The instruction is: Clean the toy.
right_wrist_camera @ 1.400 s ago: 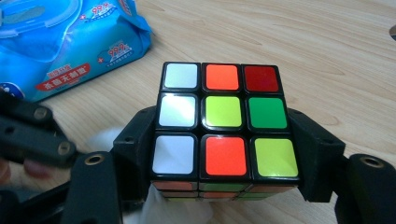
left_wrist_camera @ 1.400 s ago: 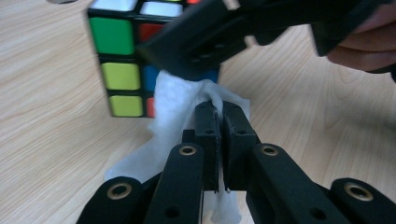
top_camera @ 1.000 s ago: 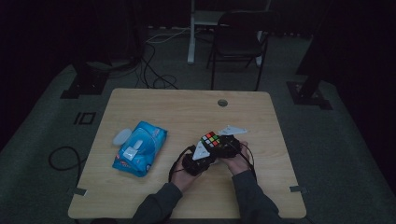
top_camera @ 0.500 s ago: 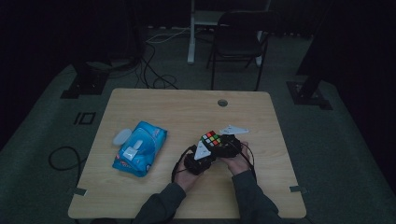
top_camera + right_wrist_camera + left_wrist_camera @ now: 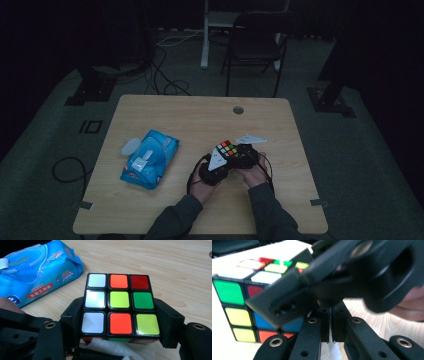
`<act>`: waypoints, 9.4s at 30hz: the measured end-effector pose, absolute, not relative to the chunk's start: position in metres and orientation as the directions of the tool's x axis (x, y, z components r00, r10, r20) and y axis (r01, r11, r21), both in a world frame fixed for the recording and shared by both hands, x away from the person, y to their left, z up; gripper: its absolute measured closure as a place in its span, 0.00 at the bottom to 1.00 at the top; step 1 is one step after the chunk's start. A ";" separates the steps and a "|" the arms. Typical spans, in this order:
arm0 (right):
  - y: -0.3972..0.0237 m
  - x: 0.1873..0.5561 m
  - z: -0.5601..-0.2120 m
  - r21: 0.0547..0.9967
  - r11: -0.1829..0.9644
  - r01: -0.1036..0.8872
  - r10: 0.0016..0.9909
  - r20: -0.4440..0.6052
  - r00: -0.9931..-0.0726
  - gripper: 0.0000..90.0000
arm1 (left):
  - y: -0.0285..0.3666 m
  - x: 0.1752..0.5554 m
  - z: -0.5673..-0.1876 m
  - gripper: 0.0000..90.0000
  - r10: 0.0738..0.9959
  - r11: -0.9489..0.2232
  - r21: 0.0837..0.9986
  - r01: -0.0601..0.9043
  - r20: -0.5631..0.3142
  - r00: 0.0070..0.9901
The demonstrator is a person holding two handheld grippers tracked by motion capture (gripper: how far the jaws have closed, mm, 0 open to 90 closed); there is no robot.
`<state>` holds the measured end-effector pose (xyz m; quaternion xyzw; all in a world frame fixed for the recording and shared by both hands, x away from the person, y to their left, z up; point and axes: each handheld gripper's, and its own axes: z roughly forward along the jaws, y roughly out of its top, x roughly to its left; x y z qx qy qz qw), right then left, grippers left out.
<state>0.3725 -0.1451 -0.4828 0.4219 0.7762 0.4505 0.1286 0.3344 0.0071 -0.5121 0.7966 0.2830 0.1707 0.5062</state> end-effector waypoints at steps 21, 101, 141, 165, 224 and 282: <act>-0.147 0.372 -0.478 0.820 0.218 0.529 0.771 0.188 -0.609 0.38 | 0.008 0.333 -0.517 0.97 0.637 -0.338 0.897 0.286 -0.006 0.771; -0.153 0.370 -0.478 0.813 0.232 0.534 0.777 0.175 -0.604 0.38 | 0.057 0.344 -0.510 0.98 0.701 -0.310 0.898 0.312 -0.006 0.713; -0.154 0.369 -0.479 0.813 0.232 0.535 0.789 0.164 -0.592 0.38 | 0.051 0.348 -0.511 0.98 0.685 -0.330 0.886 0.326 -0.013 0.729; -0.153 0.368 -0.477 0.815 0.245 0.526 0.778 0.158 -0.608 0.38 | 0.062 0.355 -0.508 0.98 0.694 -0.322 0.885 0.336 -0.021 0.720; -0.160 0.366 -0.468 0.834 0.129 0.537 0.747 0.274 -0.605 0.38 | 0.044 0.361 -0.521 0.98 0.660 -0.304 0.875 0.376 -0.091 0.746; -0.158 0.364 -0.469 0.840 0.184 0.510 0.734 0.228 -0.640 0.38 | 0.069 0.379 -0.514 0.98 0.694 -0.292 0.877 0.382 -0.080 0.716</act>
